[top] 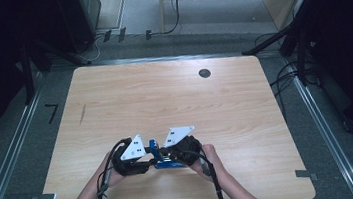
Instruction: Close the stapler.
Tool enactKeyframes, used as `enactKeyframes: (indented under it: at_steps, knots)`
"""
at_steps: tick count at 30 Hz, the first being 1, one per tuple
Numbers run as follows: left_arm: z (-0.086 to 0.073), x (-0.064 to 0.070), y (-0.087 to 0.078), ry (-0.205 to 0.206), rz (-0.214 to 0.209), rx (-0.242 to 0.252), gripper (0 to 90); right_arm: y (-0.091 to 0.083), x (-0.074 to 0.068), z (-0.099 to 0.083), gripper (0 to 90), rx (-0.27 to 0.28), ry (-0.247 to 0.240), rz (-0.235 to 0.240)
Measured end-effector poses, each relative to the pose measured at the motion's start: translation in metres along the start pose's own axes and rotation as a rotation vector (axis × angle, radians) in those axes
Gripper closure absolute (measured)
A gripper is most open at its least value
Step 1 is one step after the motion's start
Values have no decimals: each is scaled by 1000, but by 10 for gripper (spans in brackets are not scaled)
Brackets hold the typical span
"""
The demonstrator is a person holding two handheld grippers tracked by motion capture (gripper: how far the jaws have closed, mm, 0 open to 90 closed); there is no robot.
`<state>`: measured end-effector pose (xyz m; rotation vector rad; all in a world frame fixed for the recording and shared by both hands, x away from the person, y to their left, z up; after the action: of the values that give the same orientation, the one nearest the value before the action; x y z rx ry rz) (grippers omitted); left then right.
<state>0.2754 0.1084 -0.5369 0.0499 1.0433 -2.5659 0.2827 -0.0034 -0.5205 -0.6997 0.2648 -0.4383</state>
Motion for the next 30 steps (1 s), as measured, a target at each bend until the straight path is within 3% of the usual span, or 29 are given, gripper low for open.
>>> enactKeyframes:
  at_steps: [8,22,30]
  knots:
    - [4,3,6,-15,1,18,647,-10,5,-3,897,5,27,-1]
    - [7,7,15,-21,24,5,648,-27,11,-11,890,-10,44,-33]
    - [9,9,25,-16,39,-16,630,-46,30,-28,889,-11,96,-74]
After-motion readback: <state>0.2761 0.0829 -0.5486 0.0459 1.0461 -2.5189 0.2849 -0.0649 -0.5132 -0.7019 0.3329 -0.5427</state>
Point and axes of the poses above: each handheld gripper's, and its own axes: y roughly forward along the jaws, z roughly out of its top, x roughly to its right, the point moved 7 cm from there along y, roughly forward along the jaws, and after that the axes turned 7 degrees about y, right-handed, at the moved point
